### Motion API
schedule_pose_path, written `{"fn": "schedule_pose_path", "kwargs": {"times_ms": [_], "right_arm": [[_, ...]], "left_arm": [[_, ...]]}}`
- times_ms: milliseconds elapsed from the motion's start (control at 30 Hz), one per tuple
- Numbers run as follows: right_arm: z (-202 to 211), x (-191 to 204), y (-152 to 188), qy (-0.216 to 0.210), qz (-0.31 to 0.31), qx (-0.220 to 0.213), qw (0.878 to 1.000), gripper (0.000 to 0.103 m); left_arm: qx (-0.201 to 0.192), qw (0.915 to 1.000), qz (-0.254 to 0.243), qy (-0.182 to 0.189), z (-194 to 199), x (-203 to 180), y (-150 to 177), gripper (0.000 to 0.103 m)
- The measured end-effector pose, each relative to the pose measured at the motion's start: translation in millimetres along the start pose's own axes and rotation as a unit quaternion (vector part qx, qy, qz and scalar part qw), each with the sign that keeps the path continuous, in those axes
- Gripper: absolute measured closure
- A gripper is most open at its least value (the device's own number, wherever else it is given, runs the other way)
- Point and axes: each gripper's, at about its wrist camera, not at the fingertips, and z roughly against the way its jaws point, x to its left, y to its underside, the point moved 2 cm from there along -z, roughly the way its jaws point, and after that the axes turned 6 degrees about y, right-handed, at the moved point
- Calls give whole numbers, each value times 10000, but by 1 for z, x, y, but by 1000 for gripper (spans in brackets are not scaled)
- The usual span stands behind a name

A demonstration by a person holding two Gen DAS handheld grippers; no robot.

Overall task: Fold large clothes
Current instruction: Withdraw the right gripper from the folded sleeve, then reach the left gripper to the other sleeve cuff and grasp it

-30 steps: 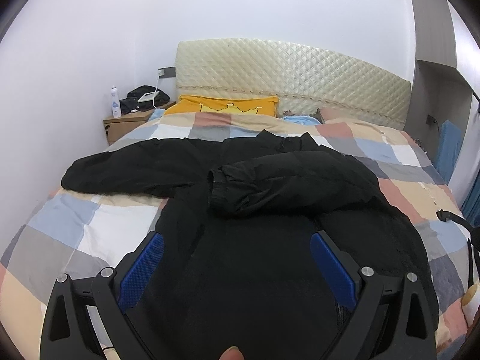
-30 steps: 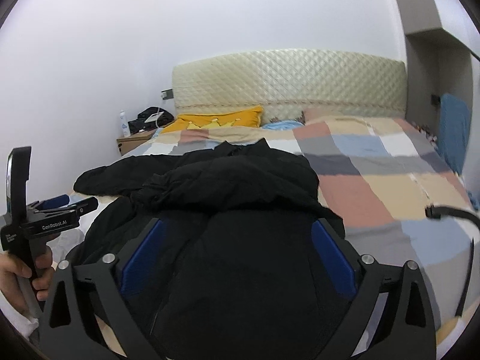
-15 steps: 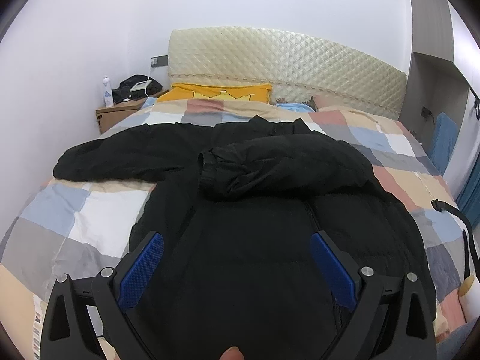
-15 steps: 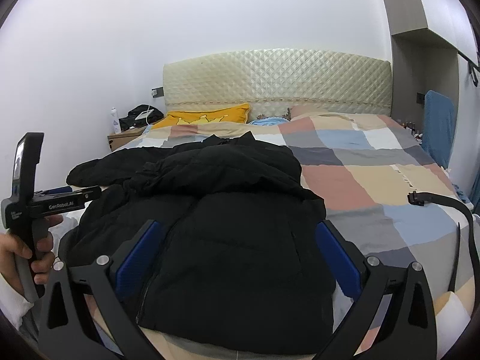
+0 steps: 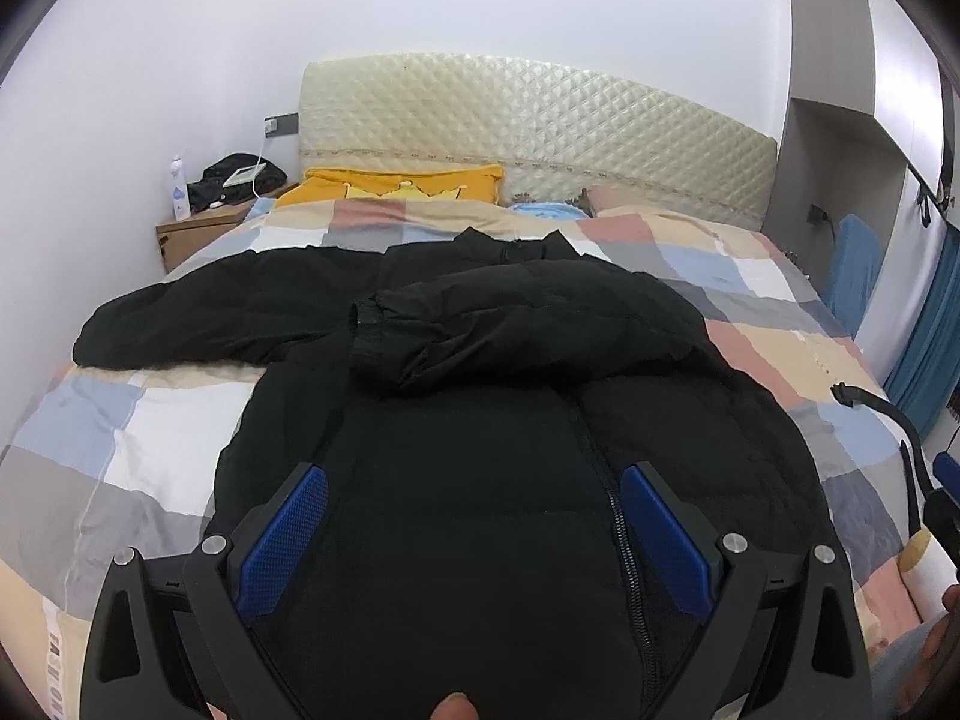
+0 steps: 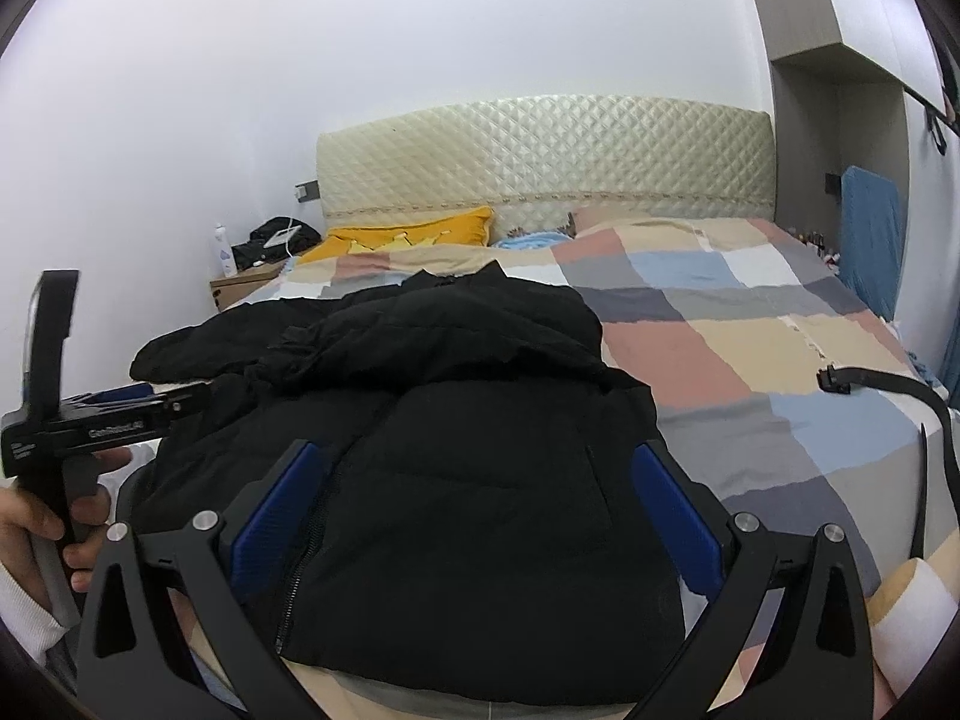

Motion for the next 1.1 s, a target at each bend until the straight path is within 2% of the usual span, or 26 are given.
{"fn": "schedule_pose_path", "kwargs": {"times_ms": [167,333,467,567,633,867,933,1033,1100], "right_arm": [[1,2,2,-18,66,-3,10000,0],[0,-2,3,112,48,-47,9999,0],[2,-7,0,207,-39,-208,9996,0],[1,-9,-2,234,-108,-280,9993,0],[0,-10,-2,267,-132,-286,9991,0],[-6,-3,-1,234,1,-191,9995,0],[-8,-3,-1,258,6,-177,9995,0],[-16,-4,-2,293,-58,-114,9995,0],[-24,-5,-3,319,-148,-2,9994,0]], "left_arm": [[256,9975,-637,183,-15,-19,-8,3],[351,9982,-255,415,-25,-1,-35,3],[379,9985,-234,306,-30,33,-64,3],[382,9989,-84,241,-30,73,-90,3],[317,9995,-3,61,-26,105,-104,3],[325,9960,706,-447,-22,229,-127,3],[345,9930,890,-699,-25,265,-128,3],[404,9846,1553,-692,-30,327,-123,3],[349,9805,1821,-648,-31,356,-119,3]]}}
